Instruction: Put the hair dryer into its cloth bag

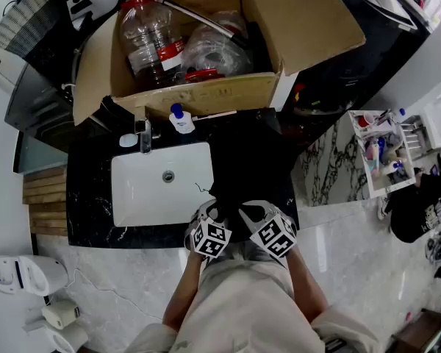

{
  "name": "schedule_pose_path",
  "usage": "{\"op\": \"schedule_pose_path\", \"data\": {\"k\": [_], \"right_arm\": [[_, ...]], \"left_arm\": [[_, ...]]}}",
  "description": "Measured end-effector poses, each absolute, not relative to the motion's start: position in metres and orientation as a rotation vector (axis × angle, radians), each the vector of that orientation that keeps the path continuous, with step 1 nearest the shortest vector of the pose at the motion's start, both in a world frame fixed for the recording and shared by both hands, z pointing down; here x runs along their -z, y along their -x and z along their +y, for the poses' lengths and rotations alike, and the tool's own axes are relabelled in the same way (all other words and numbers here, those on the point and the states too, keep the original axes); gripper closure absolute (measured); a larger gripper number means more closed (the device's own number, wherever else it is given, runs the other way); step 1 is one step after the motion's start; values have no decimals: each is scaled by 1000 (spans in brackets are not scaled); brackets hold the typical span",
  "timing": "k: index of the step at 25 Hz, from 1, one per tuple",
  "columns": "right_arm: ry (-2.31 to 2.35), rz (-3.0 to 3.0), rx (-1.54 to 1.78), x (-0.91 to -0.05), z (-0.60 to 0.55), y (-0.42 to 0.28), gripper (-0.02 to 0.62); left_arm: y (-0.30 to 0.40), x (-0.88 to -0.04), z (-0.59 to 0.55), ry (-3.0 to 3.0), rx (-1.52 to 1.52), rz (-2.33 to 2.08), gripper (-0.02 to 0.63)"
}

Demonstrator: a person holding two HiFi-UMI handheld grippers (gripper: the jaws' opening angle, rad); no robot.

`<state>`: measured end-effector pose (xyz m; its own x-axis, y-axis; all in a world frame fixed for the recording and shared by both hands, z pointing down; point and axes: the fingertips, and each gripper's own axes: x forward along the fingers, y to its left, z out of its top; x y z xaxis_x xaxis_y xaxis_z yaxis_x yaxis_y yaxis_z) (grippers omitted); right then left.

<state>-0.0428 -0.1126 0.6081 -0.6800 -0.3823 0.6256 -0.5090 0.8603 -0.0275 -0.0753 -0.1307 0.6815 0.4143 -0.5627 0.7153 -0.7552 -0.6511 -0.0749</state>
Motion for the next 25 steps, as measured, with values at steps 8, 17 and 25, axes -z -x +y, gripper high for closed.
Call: {"op": "schedule_pose_path", "data": {"k": [8, 17, 25], "right_arm": [[-616, -2407, -275, -609, -109, 45, 581], [-593, -2426, -287, -608, -108, 45, 581], [-583, -2421, -303, -611, -104, 45, 581]], "left_arm": [[66, -683, -145, -2396, -1016, -1181, 431], [54, -690, -159, -2397, -975, -1200, 430], [52, -706, -161, -2371, -922, -1153, 419]]}}
